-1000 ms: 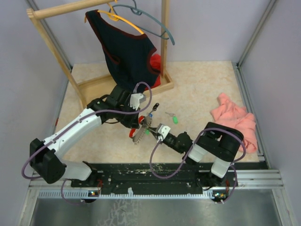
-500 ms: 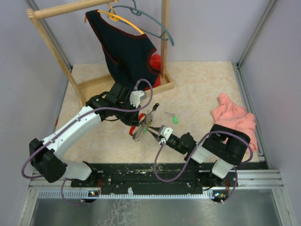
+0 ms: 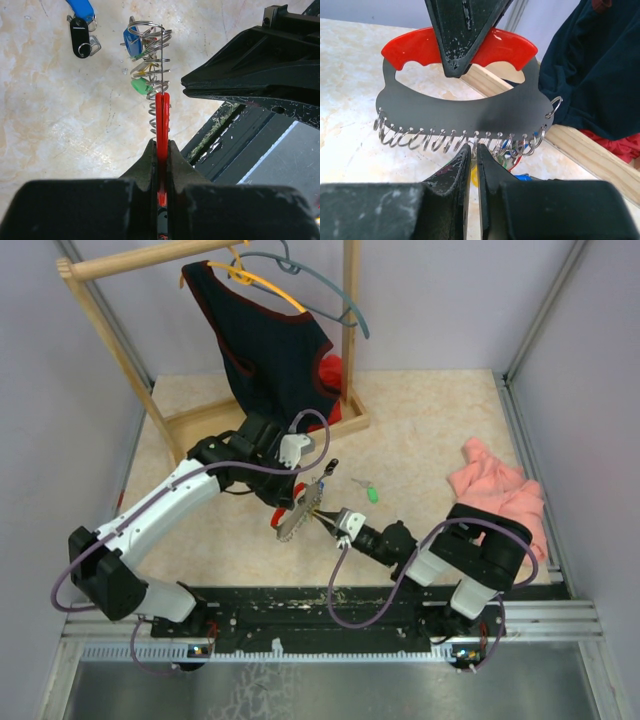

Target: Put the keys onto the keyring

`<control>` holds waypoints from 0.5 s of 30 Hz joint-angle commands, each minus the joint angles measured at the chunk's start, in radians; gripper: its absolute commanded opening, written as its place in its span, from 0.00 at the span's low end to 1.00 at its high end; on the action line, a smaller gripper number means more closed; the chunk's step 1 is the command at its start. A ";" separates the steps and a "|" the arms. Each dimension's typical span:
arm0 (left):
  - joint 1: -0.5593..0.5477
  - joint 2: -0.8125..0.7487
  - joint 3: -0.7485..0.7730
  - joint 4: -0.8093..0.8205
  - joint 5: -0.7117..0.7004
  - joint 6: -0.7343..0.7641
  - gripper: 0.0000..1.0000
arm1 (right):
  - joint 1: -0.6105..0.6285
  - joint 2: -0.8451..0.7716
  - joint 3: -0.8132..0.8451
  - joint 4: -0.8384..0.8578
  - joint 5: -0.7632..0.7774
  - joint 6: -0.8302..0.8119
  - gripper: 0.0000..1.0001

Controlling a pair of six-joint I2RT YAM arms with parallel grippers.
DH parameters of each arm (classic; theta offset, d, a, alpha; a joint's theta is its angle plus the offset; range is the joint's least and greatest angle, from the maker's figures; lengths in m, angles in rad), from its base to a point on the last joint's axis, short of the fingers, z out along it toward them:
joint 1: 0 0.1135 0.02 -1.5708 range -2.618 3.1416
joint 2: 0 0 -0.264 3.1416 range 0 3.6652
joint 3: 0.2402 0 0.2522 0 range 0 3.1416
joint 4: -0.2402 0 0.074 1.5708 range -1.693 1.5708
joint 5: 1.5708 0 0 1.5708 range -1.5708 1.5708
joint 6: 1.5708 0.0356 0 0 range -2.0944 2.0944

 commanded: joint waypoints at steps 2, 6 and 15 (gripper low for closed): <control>-0.012 0.004 0.047 -0.014 0.004 0.023 0.00 | 0.016 0.038 0.039 0.168 -0.030 -0.014 0.09; -0.016 0.011 0.054 -0.018 0.002 0.027 0.00 | 0.016 0.040 0.045 0.168 -0.052 0.000 0.09; -0.018 0.020 0.060 -0.019 0.004 0.029 0.00 | 0.016 0.057 0.045 0.168 -0.061 0.015 0.10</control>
